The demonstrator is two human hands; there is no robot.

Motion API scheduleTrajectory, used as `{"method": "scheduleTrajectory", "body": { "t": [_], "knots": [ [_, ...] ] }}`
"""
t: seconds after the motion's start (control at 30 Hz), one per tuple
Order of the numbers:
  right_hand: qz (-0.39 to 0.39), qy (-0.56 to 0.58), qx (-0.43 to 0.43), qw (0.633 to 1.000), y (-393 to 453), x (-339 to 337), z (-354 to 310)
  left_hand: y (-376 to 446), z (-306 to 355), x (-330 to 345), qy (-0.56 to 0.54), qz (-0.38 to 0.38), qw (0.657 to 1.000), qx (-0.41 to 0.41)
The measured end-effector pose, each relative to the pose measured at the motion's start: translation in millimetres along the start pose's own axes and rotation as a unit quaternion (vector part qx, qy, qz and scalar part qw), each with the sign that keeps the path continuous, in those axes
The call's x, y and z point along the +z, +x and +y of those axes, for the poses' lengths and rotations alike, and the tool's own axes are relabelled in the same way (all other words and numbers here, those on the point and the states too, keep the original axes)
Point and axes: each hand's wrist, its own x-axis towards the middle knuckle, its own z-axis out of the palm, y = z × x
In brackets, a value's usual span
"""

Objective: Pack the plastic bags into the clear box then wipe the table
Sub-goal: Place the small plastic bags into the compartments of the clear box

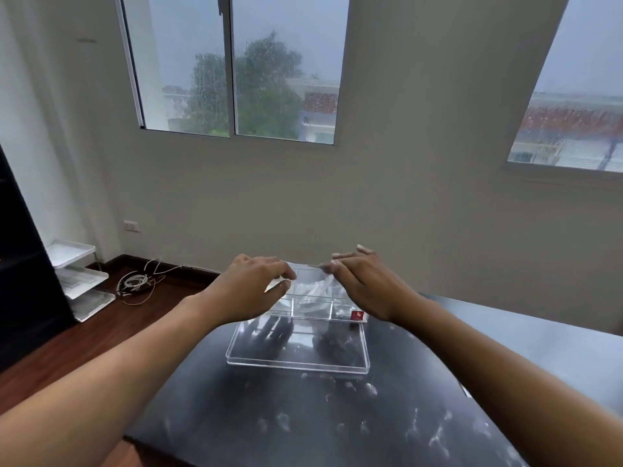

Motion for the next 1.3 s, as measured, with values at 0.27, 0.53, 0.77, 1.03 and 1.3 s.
{"method": "scheduleTrajectory", "body": {
  "t": [0.27,0.53,0.77,1.03,1.3],
  "knots": [
    [0.0,-0.075,0.074,0.994,-57.2,-50.1,39.2,6.2,63.6,-14.4,-0.049,0.079,0.994,0.065],
    [-0.064,-0.095,0.164,0.98,-144.7,-91.2,57.8,15.7,147.2,4.0,-0.051,0.033,0.982,0.181],
    [-0.098,-0.107,0.244,0.959,-227.8,-128.1,66.5,21.0,215.6,38.8,-0.039,-0.036,0.968,0.244],
    [-0.195,-0.094,0.369,0.904,-296.6,-162.6,73.9,37.9,263.4,75.5,-0.023,-0.087,0.98,0.175],
    [-0.18,-0.078,0.379,0.904,-298.3,-145.4,81.9,54.9,280.7,84.7,-0.055,-0.17,0.982,0.063]
  ]
}}
